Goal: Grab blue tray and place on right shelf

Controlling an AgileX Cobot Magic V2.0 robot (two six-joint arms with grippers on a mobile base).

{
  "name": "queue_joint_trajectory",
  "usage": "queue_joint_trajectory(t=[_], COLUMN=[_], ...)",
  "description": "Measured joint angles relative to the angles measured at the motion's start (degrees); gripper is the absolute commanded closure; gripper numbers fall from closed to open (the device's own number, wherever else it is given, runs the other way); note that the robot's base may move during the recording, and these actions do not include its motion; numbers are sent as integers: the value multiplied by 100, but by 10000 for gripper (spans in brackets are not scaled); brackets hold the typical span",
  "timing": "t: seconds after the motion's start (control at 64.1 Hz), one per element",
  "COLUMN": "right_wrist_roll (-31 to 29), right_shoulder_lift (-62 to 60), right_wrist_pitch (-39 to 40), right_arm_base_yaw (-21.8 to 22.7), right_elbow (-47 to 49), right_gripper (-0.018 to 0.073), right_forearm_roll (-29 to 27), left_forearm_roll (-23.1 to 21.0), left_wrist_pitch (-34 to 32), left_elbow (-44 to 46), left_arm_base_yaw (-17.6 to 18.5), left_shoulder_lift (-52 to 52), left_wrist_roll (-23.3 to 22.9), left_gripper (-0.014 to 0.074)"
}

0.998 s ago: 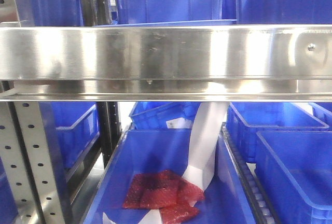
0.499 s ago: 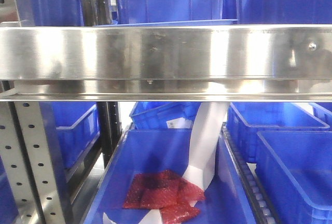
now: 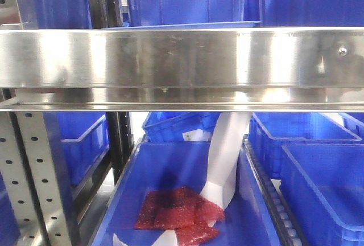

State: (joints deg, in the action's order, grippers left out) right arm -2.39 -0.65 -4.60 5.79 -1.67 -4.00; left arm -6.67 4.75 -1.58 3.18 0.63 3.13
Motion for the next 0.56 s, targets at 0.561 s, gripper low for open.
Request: queue_joint_trajectory(t=[0.561], right_wrist_roll=[-4], right_shoulder_lift=[0], right_wrist_pitch=[0], right_arm_base_yaw=[0], right_elbow=[0], right_gripper=[505], right_forearm_roll=[0], left_forearm_roll=[0], left_wrist_pitch=[0], left_elbow=[0], left_arm_base_yaw=[0], left_shoulder_lift=[0], left_wrist_roll=[0], left_gripper=[645])
